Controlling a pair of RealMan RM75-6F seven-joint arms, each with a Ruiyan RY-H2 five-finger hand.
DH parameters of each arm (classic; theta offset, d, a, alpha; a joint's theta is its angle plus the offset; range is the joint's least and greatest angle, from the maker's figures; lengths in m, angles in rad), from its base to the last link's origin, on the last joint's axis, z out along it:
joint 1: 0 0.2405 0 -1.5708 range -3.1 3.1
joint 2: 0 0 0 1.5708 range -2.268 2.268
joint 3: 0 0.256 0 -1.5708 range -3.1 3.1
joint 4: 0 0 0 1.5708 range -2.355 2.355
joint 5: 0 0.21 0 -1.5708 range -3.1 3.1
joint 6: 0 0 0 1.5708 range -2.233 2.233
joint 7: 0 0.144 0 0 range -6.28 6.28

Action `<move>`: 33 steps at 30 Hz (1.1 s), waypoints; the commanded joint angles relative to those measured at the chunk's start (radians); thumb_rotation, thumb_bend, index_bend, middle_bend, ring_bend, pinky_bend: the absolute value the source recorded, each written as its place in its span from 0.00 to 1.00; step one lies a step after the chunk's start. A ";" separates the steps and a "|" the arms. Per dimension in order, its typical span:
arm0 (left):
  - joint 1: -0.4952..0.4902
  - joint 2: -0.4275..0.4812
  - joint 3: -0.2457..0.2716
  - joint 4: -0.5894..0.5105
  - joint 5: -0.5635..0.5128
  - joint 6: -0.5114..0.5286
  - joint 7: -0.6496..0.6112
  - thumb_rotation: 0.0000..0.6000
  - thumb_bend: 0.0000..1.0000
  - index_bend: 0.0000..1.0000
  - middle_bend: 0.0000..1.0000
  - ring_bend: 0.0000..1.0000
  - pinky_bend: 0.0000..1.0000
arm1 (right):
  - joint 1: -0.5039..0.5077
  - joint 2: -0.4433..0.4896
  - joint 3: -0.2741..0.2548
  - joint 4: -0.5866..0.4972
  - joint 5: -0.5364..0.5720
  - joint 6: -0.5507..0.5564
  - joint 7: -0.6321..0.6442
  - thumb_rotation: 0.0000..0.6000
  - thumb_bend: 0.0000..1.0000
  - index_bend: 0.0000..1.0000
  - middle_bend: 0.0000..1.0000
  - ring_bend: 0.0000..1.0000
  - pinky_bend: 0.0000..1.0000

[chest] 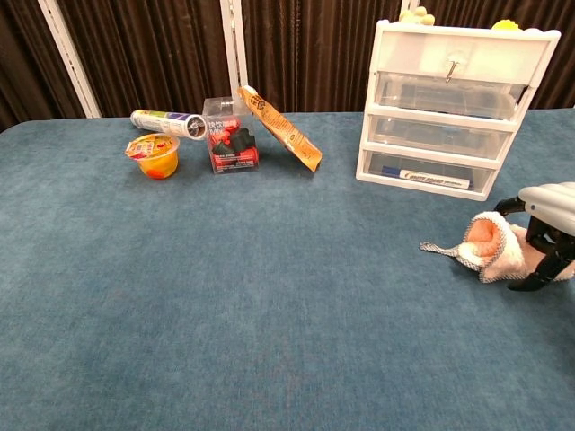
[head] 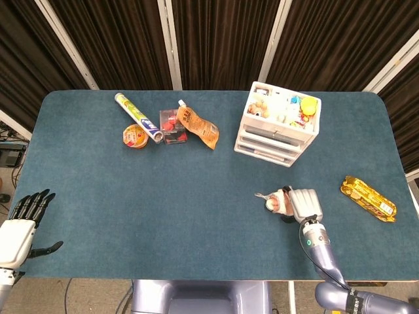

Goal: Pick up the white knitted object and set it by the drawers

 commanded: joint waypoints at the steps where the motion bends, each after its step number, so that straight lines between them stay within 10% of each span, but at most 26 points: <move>1: -0.001 0.001 0.000 -0.002 0.000 -0.002 -0.002 1.00 0.06 0.00 0.00 0.00 0.00 | 0.005 -0.030 0.001 0.044 -0.021 0.015 0.025 1.00 0.19 0.61 0.95 0.89 0.93; 10: -0.003 0.003 0.002 -0.007 -0.003 -0.008 -0.004 1.00 0.06 0.00 0.00 0.00 0.00 | 0.002 -0.051 0.015 0.065 -0.132 0.087 0.112 1.00 0.21 0.83 1.00 0.93 0.97; 33: -0.002 0.003 0.003 -0.009 0.001 -0.004 -0.015 1.00 0.06 0.00 0.00 0.00 0.00 | 0.025 -0.067 0.154 -0.007 -0.257 0.349 0.082 1.00 0.23 0.86 1.00 0.95 0.97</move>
